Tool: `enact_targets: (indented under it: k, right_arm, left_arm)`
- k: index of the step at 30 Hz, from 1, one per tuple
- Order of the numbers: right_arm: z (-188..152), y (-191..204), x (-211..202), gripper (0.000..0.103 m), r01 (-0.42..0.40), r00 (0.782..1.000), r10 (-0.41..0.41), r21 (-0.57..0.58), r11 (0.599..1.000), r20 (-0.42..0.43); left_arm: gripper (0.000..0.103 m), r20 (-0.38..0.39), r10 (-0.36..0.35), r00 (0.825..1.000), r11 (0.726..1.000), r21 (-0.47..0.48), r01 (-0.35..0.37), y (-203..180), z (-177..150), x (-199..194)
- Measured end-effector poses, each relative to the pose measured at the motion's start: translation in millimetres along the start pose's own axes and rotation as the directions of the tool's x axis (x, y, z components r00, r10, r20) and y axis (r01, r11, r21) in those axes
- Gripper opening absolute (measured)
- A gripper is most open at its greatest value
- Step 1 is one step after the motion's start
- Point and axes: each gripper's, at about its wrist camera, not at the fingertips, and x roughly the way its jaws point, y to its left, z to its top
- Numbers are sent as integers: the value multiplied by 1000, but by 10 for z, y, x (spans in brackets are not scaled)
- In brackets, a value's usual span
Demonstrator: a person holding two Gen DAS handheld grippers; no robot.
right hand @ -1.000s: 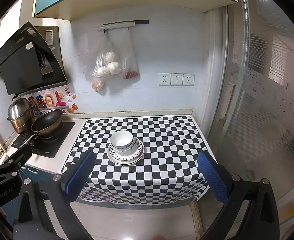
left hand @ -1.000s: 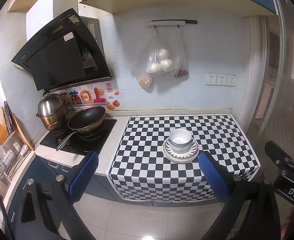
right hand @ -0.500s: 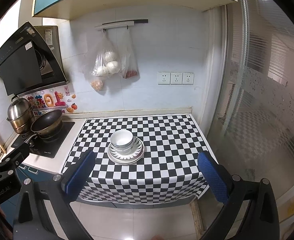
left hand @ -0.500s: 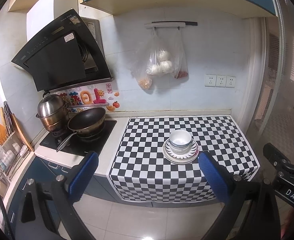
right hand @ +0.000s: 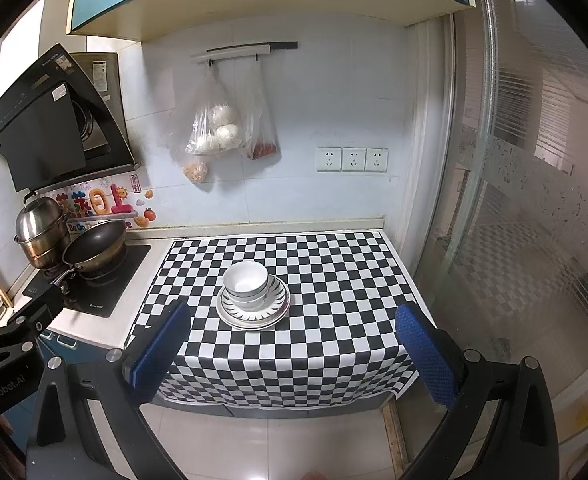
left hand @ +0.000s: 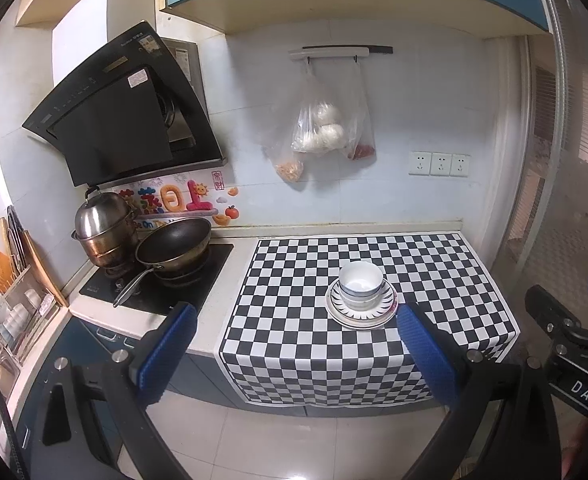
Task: Organize plates and bowls
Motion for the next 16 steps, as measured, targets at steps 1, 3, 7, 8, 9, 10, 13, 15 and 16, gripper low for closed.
enact_targets:
  k: [1,3,7,8,9,10,13,15,16]
  right_arm:
    - [-2,3,-13,103,0,1000,0,2,1000,1]
    - [-6,3,-29,103,4,1000,-4,3,1000,5]
    - [-28,24,-46,103,9,1000,-9,-1,1000,3]
    - [-32,29,-53,103,9,1000,-9,-1,1000,2]
    - [-36,33,-55,103,9,1000,-9,-3,1000,1]
    - [-42,39,-60,103,9,1000,-9,-5,1000,1]
    - [-38,38,-62,103,6,1000,-6,-3,1000,-1]
    - [-43,43,-67,103,9,1000,-9,-4,1000,0]
    - [-37,37,-61,103,7,1000,-7,-4,1000,-1]
  left_arm:
    - [103,1,0,1000,1000,0,0,-3,2,-3]
    - [103,5,3,1000,1000,-3,-3,2,2,-14]
    - [103,6,4,1000,1000,-9,-4,10,5,-21]
    - [103,5,4,1000,1000,-8,-4,13,7,-18]
    - [103,5,2,1000,1000,-6,-2,22,6,-17]
    - [103,4,2,1000,1000,-6,-2,18,7,-20]
    - [103,8,16,1000,1000,-2,-16,-7,-8,-39]
    - [103,11,22,1000,1000,-2,-22,-31,-31,-70]
    - [103,13,21,1000,1000,-2,-21,-36,-32,-83]
